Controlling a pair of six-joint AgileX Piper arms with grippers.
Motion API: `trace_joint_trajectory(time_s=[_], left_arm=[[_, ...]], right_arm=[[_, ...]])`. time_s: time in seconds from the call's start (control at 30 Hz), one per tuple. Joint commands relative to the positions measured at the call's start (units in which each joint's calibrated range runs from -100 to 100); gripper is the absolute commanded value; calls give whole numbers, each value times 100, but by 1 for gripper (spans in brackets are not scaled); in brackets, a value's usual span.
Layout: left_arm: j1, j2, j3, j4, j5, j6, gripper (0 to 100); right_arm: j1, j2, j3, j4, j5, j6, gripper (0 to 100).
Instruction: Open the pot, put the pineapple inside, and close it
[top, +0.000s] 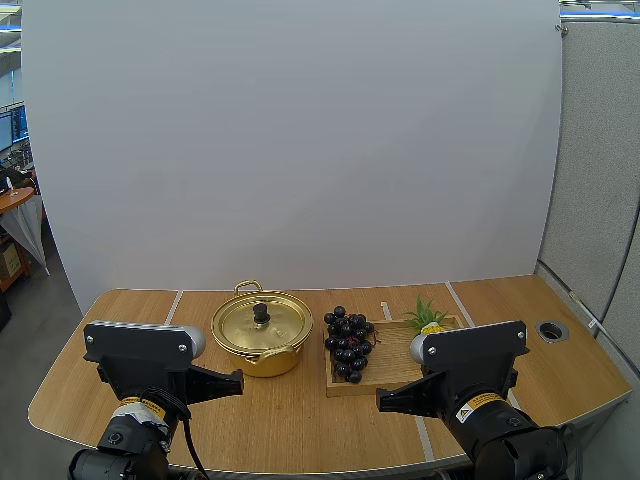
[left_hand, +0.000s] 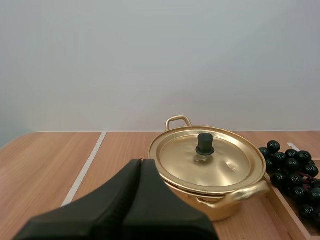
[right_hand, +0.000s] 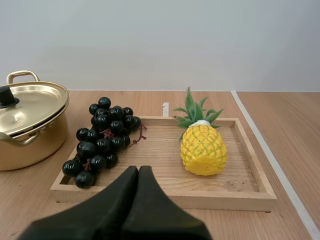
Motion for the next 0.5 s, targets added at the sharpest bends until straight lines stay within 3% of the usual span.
trace_joint_trajectory(time_s=[0.0, 0.47], left_arm=[[9, -41, 9, 5, -121, -69, 0], [9, -41, -123, 5, -121, -67, 0]], right_arm=[[-25, -33, 0, 47, -5, -58, 0], [-25, -33, 0, 125, -189, -58, 0]])
